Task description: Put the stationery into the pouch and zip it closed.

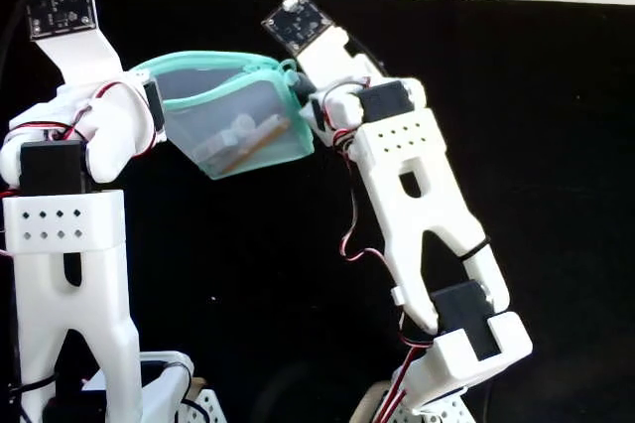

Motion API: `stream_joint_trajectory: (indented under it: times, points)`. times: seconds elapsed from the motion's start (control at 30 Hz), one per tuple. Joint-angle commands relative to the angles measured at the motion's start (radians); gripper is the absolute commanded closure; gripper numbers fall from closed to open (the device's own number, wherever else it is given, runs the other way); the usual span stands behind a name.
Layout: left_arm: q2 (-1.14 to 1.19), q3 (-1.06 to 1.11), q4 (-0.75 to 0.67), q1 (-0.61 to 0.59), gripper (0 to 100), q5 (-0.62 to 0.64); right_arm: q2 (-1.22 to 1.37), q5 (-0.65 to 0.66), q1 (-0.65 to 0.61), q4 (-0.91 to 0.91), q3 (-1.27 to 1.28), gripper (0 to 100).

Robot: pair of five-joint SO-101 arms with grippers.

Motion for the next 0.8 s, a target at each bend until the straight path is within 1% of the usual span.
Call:
stream_joint_trajectory:
  times: [0.0,0.1,0.23,0.33,0.4,0.47,0.5,0.53,0.6,0.63,0.77]
  points:
    - [0.018,0.054,-0.002,-0.002,99,-0.006,-0.045,0.015,-0.056,-0.018,-0.053,68.1]
    - [0.018,0.054,-0.002,-0.002,99,-0.006,-0.044,0.017,-0.085,-0.019,-0.053,68.1]
    - [0.018,0.054,-0.002,-0.001,99,-0.006,-0.042,0.014,-0.077,-0.079,-0.045,68.3]
    - [0.018,0.056,-0.002,-0.001,99,-0.006,-0.042,0.015,-0.074,-0.087,-0.047,68.7]
    - [0.018,0.056,-0.002,-0.001,99,-0.006,-0.042,0.018,-0.076,-0.085,-0.048,73.8]
    - [0.018,0.056,-0.002,0.001,99,-0.006,-0.042,0.018,-0.076,-0.085,-0.048,85.8]
    - [0.018,0.056,-0.002,0.001,99,-0.006,-0.042,0.014,-0.074,-0.085,-0.048,93.8]
    - [0.018,0.056,-0.002,0.001,99,-0.006,-0.044,0.011,-0.071,-0.085,-0.048,99.8]
    - [0.018,0.056,0.0,0.001,99,-0.006,-0.047,0.009,-0.064,-0.084,-0.051,97.1]
    - [0.018,0.056,0.0,0.001,99,-0.006,-0.05,0.009,-0.054,-0.084,-0.053,99.5]
    - [0.018,0.056,0.0,0.001,99,-0.006,-0.051,0.009,-0.022,-0.051,-0.102,99.2]
